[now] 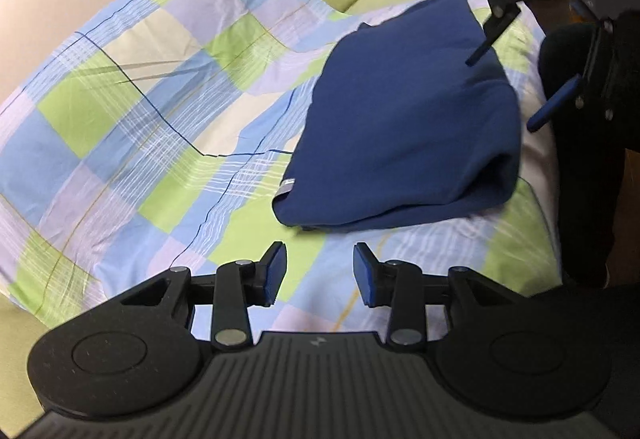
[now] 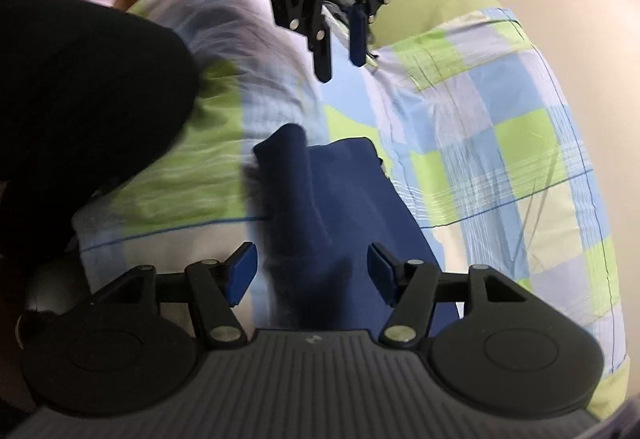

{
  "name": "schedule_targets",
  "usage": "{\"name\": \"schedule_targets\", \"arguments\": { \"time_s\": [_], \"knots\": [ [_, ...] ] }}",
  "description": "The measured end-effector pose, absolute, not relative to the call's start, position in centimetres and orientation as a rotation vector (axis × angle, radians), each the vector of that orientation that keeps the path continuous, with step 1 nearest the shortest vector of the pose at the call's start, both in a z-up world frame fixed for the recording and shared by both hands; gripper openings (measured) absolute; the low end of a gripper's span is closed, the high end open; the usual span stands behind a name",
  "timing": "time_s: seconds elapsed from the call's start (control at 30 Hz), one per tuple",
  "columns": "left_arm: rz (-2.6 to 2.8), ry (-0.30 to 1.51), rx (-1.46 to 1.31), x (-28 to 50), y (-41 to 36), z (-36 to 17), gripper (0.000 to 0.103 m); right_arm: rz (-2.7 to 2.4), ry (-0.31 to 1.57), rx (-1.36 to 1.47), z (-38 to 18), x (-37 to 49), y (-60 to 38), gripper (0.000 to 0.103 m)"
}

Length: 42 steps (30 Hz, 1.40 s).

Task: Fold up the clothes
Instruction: 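Grasp the folded sweatshirt end with the right gripper while the left gripper grasps beside it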

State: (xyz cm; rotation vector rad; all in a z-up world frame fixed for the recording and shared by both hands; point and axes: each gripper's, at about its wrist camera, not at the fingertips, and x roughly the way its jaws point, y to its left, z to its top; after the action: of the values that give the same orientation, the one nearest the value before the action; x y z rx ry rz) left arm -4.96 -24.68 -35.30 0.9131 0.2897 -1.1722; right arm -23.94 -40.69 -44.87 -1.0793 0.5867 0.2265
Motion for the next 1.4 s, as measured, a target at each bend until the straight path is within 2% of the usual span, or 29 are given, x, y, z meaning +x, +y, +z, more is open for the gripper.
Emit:
{"name": "schedule_targets", "arguments": {
  "time_s": [0.1,0.27,0.3,0.33,0.6,0.8,1.17,1.27,1.4],
  "knots": [
    [-1.192,0.269,0.893,-4.5,-24.5,-35.7,0.046,0.182,0.623,-1.14,-46.3,-22.3,-39.3,0.056],
    [-1.277,0.198,0.925,-4.1,-23.9,-37.0,0.07,0.105,0.632,-1.102,-46.9,-20.4,-38.8,0.041],
    [-1.283,0.181,0.935,-4.0,-23.9,-37.2,0.076,0.109,0.634,-1.09,-46.7,-20.1,-38.9,0.029],
    [-1.294,0.143,0.951,-4.0,-23.8,-37.6,0.078,0.118,0.637,-1.08,-46.6,-20.0,-38.9,0.017],
    [-1.378,-0.11,1.042,-2.3,-26.3,-40.0,0.09,0.118,0.597,-0.797,-39.2,-20.0,-43.1,0.013],
    [-1.471,-0.228,1.065,-0.5,-28.8,-41.3,0.091,0.12,0.615,-0.744,-38.3,-19.7,-44.1,0.013],
    [-1.584,-0.198,1.04,0.9,-26.7,-40.0,0.09,0.208,0.713,-0.846,-42.2,-19.5,-41.2,0.021],
    [-1.607,-0.216,1.098,0.4,-26.6,-39.3,0.083,0.202,0.711,-0.845,-42.4,-19.8,-41.0,0.022],
    [-1.564,-0.265,1.182,-0.2,-26.9,-39.8,0.062,0.193,0.704,-0.831,-42.4,-20.3,-40.9,0.022]
  ]
}}
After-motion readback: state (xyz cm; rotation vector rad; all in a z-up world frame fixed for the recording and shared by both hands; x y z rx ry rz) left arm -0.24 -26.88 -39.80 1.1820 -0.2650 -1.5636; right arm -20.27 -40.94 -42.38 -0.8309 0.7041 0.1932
